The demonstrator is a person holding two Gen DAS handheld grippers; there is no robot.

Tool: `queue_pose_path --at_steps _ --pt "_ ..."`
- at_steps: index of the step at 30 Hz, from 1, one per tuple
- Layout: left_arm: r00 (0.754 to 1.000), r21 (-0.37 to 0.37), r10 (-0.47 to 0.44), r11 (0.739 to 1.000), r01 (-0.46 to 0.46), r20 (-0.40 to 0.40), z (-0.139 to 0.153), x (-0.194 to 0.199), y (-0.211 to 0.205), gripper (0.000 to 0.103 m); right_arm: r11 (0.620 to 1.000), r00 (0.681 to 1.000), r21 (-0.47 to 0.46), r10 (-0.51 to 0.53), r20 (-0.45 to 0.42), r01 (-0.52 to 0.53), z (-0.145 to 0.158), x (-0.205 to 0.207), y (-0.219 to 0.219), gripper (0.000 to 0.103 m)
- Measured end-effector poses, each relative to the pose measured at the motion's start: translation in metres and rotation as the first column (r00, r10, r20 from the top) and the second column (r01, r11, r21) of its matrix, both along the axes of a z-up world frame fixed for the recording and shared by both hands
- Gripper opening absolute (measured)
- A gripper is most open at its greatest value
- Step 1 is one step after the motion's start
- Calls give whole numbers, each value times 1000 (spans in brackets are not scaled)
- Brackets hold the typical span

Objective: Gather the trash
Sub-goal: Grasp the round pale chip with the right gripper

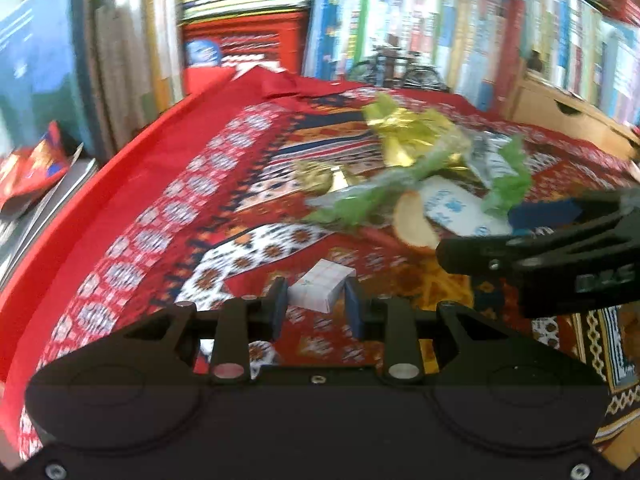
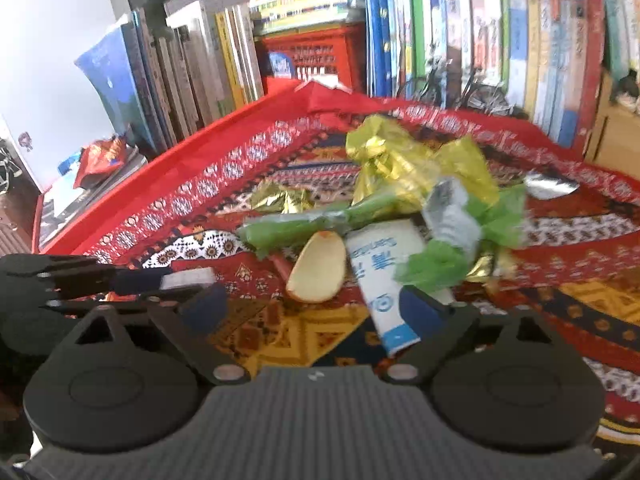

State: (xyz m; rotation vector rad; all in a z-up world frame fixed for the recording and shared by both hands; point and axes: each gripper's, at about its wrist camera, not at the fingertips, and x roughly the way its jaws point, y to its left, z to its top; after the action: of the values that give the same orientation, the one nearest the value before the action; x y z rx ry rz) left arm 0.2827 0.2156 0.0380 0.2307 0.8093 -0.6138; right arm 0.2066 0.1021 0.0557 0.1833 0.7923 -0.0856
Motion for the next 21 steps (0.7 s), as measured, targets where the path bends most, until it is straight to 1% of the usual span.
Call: queue_pose_path --at_steps 3,5,7,9,12,14,15,16,19,21 --pt "998 -26 60 998 -61 -16 1 2 12 29 999 1000 37 0 -18 1 -10 10 3 85" --pt "997 -23 73 997 -73 -11 2 2 16 29 999 1000 51 9 -15 -9 -15 15 5 84" --pt "997 -16 71 997 -72 -2 3 1 19 29 999 999 37 32 -15 -32 -20 23 7 84" --pt "998 -7 65 998 -65 10 5 -1 21 29 998 998 22 59 -26 -58 -25 31 5 86" --pt "998 15 60 998 -60 19 5 -1 22 29 994 993 -14 108 -46 -109 -34 39 -1 86" --pt "998 18 65 998 -65 20 4 -1 22 29 988 988 -43 150 -38 -152 -36 40 -4 85" --pt "997 17 70 997 -71 19 4 -1 23 29 984 985 -55 167 -37 -169 -36 40 -5 80" --pt "997 17 74 997 -75 18 3 -1 24 29 980 982 -71 184 -35 -186 -37 41 -7 70" --pt "997 24 80 996 -81 12 1 -1 24 29 969 974 -98 224 -27 -225 -36 40 -12 47" --pt "997 25 80 997 -80 6 -1 -1 23 29 967 971 -85 239 -21 -240 -34 38 -14 45"
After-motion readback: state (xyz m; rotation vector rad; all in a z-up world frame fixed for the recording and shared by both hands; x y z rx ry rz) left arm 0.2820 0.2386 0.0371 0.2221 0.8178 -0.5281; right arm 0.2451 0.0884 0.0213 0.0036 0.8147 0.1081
